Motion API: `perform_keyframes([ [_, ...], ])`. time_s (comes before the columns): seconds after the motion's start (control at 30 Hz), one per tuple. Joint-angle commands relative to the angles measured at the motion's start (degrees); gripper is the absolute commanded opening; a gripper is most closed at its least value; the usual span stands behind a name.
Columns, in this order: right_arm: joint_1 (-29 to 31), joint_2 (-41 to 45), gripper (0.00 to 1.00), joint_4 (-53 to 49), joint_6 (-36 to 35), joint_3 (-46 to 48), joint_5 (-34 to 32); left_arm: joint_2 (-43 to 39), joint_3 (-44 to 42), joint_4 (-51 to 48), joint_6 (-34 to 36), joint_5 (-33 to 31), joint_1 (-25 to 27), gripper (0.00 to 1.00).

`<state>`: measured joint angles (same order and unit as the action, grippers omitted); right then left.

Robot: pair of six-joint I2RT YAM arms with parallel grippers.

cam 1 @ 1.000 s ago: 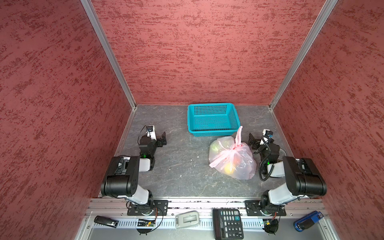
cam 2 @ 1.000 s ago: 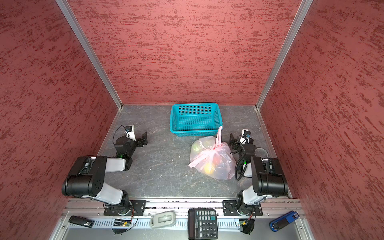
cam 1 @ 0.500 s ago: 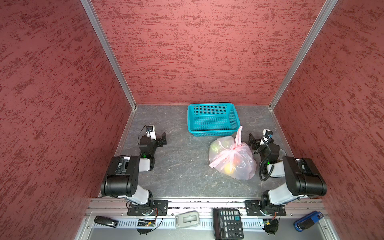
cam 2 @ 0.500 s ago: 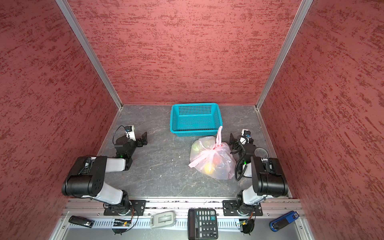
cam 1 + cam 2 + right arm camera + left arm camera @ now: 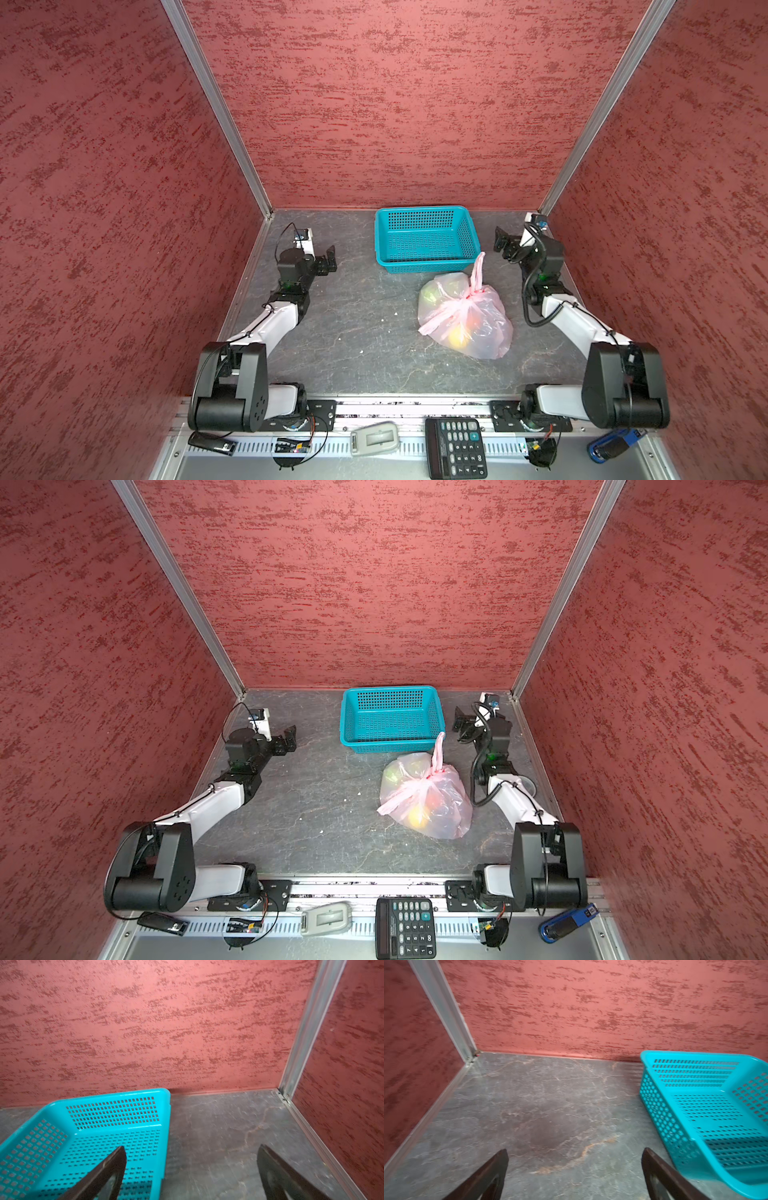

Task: Untie the knot of the plastic bag and take out the fruit
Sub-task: 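Raise both arms and move the right gripper toward the teal basket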

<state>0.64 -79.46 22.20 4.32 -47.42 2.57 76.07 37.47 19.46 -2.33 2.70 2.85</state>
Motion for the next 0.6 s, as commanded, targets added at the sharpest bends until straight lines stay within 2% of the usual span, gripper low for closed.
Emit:
perform_keyframes([
  [0.0, 2.9, -7.6, 0.99, -19.9, 1.6, -9.9, -1.6, 1.3, 2.7, -8.1, -4.2, 2.0, 2.5, 1.00],
  [0.27, 5.3, -27.8, 0.99, -38.4, 5.5, -35.9, -5.5, 5.3, 6.9, -8.3, -8.5, 3.7, 8.2, 1.00],
  [0.43, 5.3, -35.7, 0.99, -43.6, 6.9, -44.0, -10.4, 5.6, 6.7, -8.4, -9.5, 4.1, 9.5, 1.00],
  [0.57, 4.6, -37.5, 0.99, -44.4, 9.6, -44.7, -13.9, 4.9, 6.0, -8.9, -9.5, 4.2, 9.6, 1.00],
])
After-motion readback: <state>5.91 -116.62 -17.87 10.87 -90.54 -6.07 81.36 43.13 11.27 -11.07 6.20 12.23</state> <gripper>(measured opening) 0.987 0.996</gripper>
